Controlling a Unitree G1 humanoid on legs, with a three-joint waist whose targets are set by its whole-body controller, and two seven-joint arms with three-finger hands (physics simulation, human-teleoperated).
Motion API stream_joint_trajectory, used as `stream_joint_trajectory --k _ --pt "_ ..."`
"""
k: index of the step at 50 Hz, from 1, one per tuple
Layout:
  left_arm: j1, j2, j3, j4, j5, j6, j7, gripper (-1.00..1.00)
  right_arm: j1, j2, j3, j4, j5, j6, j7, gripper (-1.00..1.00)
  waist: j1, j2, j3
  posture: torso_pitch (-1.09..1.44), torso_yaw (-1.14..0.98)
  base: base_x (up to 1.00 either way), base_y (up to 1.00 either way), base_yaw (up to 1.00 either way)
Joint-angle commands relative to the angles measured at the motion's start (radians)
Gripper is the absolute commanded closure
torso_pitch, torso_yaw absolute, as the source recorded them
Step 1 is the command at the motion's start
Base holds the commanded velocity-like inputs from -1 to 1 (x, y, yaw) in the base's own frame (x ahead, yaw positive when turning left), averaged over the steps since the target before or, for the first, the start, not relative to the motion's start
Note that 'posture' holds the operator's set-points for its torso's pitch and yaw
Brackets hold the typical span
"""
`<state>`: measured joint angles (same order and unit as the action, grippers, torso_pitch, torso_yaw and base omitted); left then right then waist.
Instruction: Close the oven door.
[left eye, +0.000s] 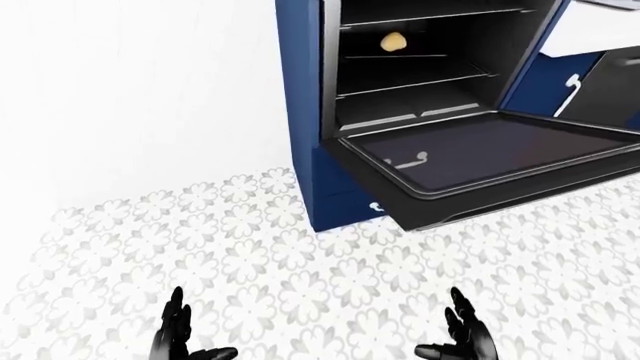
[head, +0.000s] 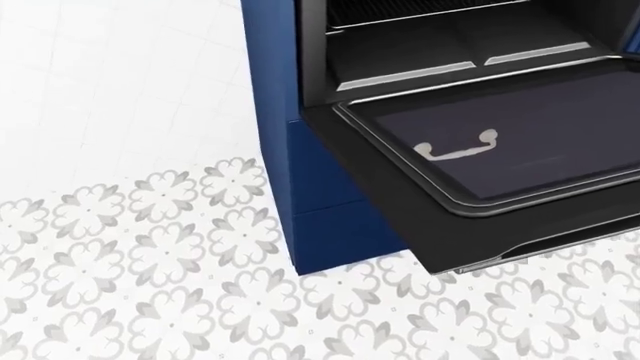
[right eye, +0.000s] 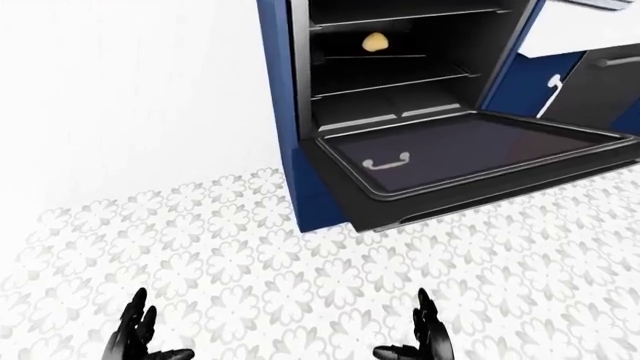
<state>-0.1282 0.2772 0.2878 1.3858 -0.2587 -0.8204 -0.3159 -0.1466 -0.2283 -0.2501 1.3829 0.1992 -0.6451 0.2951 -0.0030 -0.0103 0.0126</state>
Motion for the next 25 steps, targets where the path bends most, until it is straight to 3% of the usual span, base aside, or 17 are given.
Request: stream_joint_trajectory --k 1,5,6,11,13,15,17,20,25 --pt "-0.011 0.014 0.005 -0.021 -0.006 -0.029 0.0 -1.0 -0.009 -0.011 -0.003 -0.017 0.003 -0.024 0.0 -1.0 0.0 0.002 -0.013 0.0 0.0 0.04 0.0 0.0" --pt "-0.009 0.014 0.004 -0.02 -0.004 -0.033 0.002 -1.0 -0.008 -0.011 -0.003 -0.017 0.001 -0.025 -0.001 -1.0 -0.001 0.002 -0.01 0.0 0.0 0.04 0.0 0.0" --pt "-0.009 0.015 0.004 -0.02 -0.004 -0.033 0.001 -1.0 -0.008 -0.011 -0.003 -0.017 0.001 -0.025 0.0 -1.0 0.0 0.007 -0.026 0.0 0.0 0.05 0.04 0.0" --pt "-0.01 0.015 0.005 -0.02 -0.005 -0.032 -0.001 -1.0 -0.007 -0.01 -0.004 -0.017 0.0 -0.026 0.002 -1.0 -0.004 0.013 0.007 0.0 0.0 0.09 0.18 0.0" --pt "-0.009 0.017 0.005 -0.02 -0.002 -0.032 0.004 -1.0 -0.008 -0.011 -0.004 -0.017 0.0 -0.026 0.003 -1.0 -0.005 0.031 0.006 0.0 0.0 0.14 0.22 0.0" --pt "-0.009 0.017 0.005 -0.02 -0.002 -0.032 0.005 -1.0 -0.008 -0.011 -0.004 -0.017 0.0 -0.027 0.004 -1.0 -0.006 0.079 0.009 0.0 0.0 0.2 0.23 0.0" --pt "-0.009 0.016 0.004 -0.02 0.0 -0.032 0.006 -1.0 -0.008 -0.011 -0.004 -0.017 0.0 -0.026 0.004 -1.0 -0.002 0.055 0.02 0.0 0.0 0.23 0.27 0.0" --pt "-0.008 0.015 0.005 -0.02 -0.001 -0.033 0.006 -1.0 -0.007 -0.011 -0.004 -0.017 0.0 -0.027 0.004 -1.0 -0.001 0.06 0.027 0.0 0.0 0.25 0.27 0.0" --pt "-0.009 0.015 0.005 -0.021 -0.002 -0.033 0.004 -1.0 -0.008 -0.01 -0.004 -0.018 0.002 -0.026 0.005 -1.0 0.001 0.036 0.032 0.0 0.0 0.25 0.27 0.0"
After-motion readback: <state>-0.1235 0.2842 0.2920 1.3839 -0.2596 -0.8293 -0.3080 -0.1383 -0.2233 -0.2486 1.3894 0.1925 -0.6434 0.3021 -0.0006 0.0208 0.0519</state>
